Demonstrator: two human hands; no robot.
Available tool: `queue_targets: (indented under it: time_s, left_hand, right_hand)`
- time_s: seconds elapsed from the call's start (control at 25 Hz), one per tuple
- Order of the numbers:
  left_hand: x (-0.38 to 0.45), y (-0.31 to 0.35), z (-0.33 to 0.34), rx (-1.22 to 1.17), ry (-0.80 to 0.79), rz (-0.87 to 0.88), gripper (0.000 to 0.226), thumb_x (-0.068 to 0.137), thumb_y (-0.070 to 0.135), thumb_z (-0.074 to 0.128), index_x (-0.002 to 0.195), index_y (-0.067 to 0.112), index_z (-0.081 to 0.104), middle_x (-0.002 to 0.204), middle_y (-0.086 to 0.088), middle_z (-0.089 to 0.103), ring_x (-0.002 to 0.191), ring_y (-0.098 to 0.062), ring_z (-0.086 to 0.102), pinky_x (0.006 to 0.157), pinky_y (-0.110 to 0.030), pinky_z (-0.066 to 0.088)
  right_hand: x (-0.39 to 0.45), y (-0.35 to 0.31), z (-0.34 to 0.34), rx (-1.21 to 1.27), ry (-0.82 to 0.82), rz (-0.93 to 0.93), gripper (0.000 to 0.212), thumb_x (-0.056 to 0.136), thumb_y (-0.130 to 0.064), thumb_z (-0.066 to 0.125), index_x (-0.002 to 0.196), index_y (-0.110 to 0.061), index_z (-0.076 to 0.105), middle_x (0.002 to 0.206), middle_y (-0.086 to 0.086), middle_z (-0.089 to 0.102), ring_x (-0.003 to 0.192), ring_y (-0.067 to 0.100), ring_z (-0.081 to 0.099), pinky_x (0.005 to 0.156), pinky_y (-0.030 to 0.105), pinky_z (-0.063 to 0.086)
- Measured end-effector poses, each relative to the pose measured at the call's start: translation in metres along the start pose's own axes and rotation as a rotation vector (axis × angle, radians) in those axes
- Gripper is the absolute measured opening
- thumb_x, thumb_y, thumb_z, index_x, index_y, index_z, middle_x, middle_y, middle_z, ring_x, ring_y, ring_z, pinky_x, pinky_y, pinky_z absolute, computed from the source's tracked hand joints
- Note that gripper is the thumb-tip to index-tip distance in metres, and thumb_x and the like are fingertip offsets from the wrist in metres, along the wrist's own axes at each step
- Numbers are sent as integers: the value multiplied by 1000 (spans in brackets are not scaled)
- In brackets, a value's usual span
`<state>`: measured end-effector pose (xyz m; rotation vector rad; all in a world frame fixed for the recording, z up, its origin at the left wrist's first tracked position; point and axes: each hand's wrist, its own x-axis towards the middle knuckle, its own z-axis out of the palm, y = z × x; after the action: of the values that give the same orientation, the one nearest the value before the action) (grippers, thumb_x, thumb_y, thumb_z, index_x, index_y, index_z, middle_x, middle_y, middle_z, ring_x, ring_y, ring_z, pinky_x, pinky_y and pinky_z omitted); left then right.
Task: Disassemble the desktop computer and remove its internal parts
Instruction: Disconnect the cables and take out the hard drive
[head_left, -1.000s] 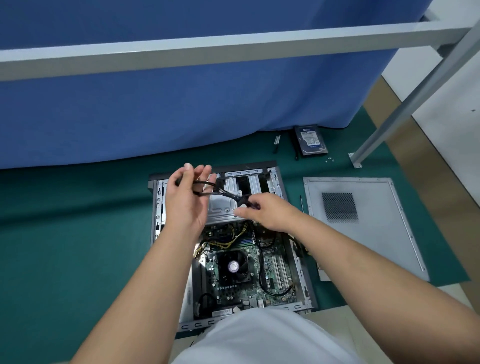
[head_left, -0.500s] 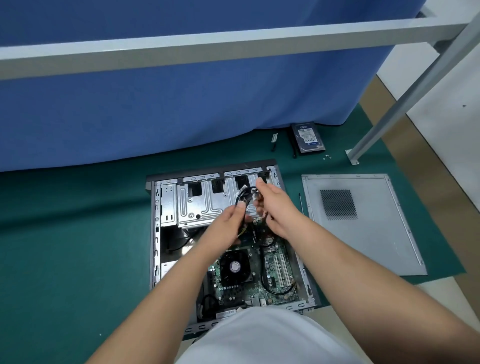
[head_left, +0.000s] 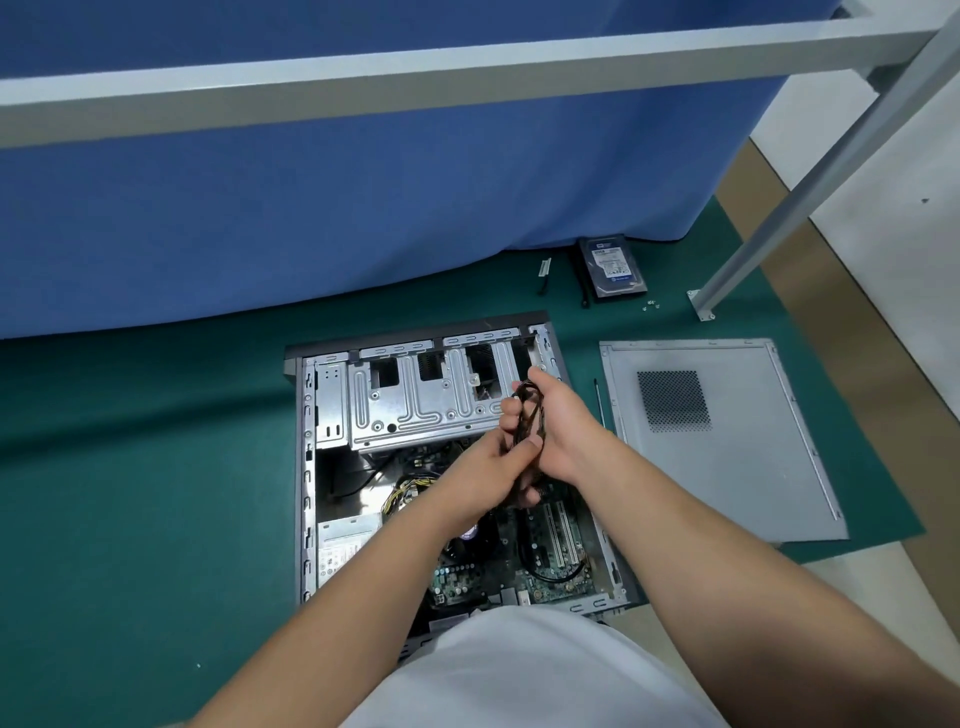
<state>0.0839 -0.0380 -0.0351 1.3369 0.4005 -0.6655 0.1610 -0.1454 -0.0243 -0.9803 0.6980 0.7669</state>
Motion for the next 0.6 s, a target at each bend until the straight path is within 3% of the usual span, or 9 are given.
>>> queue_targets:
  time_s: [0.08,0.2,0.32,0.4,0.6]
  left_hand:
    - [-3,-1,-2,11,-30,-37,40,100,37,66,120,3,60,63,4,60,58,-15,59,82,-48,63]
    - [-6,-3,-3,-34,-29,-79,32,97,35,69,102,4,67,80,0,65,65,-16,64,67,-35,62]
    - [-7,-4,-6,-85,-47,-103,26,100,32,66,97,6,65,83,-5,70,69,-20,70,58,-29,57]
    - [-8,-5,-8,-71,-94,-91,27,99,34,66,93,7,65,70,-5,61,57,-14,56,51,-25,47]
    - [-10,-3,-9,-165,-131,-123,39,97,51,64,75,21,51,63,3,34,55,-11,35,50,-23,36]
  right_hand:
    - [-3,-4,-4,-64,-23,-3,45,105,-52,45,96,-10,58,64,4,55,52,20,51,57,32,48]
    - [-5,-6,0,-113,25,-44,45,103,-54,49,88,-12,56,65,6,59,53,22,56,61,35,56]
    - [-7,-5,5,-42,38,-17,49,102,-57,47,77,-16,49,56,-2,40,43,13,34,44,26,39]
    - [-7,-3,5,23,28,6,56,102,-60,46,65,-19,44,53,-5,28,41,11,21,38,23,22]
    - [-4,-1,7,5,56,-27,58,105,-54,45,58,-21,38,54,-5,22,40,10,16,37,24,17]
